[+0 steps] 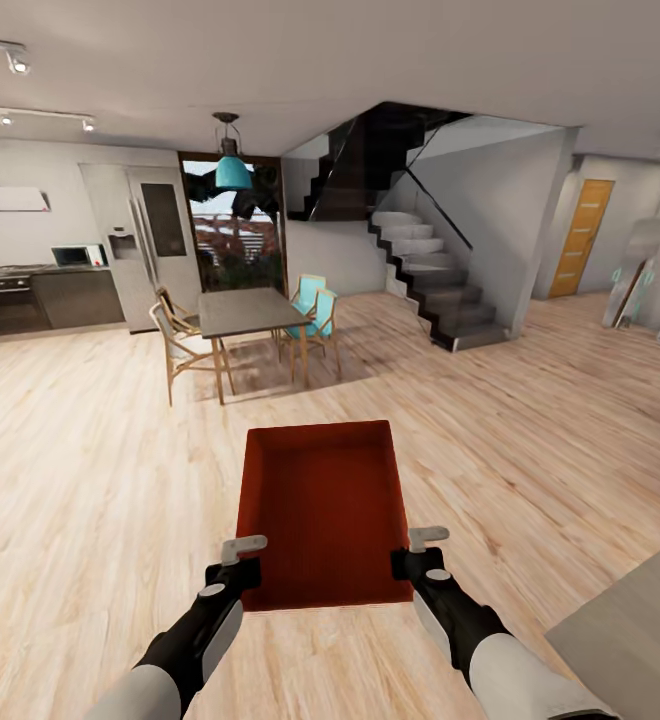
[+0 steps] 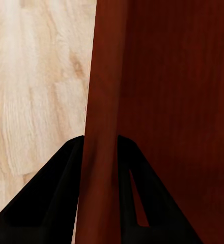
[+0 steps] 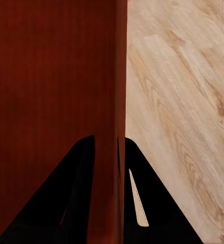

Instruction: Move the two storage containers from the living room to the garage. In the garage, place one container on the floor and stack the other container on top of it (either order is fine).

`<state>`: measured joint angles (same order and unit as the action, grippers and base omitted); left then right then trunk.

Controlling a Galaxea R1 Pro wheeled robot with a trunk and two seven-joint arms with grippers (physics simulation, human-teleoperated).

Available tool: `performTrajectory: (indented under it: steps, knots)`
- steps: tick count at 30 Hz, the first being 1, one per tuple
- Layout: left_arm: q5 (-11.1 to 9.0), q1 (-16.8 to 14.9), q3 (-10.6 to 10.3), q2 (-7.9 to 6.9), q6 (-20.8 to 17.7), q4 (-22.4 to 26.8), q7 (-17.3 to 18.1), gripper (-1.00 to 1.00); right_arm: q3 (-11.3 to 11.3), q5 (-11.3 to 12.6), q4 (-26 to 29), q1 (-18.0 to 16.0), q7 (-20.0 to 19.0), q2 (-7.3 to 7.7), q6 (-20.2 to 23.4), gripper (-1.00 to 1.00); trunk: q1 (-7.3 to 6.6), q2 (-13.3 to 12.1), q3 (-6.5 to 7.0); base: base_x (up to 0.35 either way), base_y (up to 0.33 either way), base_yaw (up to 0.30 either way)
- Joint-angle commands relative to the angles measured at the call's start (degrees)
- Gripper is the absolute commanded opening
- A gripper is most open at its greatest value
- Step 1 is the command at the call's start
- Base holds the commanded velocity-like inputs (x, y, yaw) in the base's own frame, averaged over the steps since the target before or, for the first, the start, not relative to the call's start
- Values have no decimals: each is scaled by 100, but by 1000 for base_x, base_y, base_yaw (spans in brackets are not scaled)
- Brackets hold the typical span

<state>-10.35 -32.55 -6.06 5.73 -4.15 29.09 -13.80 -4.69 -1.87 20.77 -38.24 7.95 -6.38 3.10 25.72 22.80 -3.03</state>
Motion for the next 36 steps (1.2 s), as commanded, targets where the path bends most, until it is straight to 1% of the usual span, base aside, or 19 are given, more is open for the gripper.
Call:
performTrajectory:
  steps: [1,21,25,36]
  knots:
    - [-134,-6,63,-1,-42,484,-141,-100,-32,29,-3,1,49,-162,32,-100,7,13,-13,323,0,-200]
    - [-138,-6,61,4,-42,484,-146,-100,-32,38,-12,1,49,-162,33,-100,7,13,-13,323,0,-276]
    - [-142,-6,61,0,-42,484,-149,-100,-32,38,-12,1,49,-162,33,-100,7,13,-13,323,0,-86]
    - [-143,-6,61,0,-42,484,-150,-100,-32,38,-10,1,49,-162,33,-100,7,13,-13,323,0,-6]
